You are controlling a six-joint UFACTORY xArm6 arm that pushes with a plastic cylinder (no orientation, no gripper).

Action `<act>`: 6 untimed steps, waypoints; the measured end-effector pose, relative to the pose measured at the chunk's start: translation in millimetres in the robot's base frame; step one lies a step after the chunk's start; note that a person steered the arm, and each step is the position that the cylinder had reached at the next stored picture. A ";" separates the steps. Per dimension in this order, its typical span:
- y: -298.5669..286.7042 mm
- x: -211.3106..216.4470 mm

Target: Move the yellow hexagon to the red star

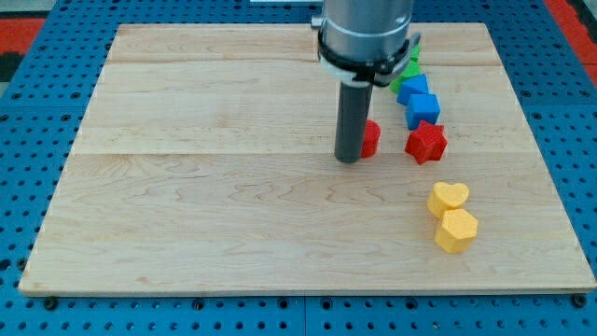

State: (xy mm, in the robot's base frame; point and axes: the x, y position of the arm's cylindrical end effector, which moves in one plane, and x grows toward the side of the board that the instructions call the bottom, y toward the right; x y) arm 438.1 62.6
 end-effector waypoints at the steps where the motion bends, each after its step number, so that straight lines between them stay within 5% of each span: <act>1: 15.2 -20.5; 3: 6.4 112.6; 4: 95.1 165.5; 6: 124.3 164.5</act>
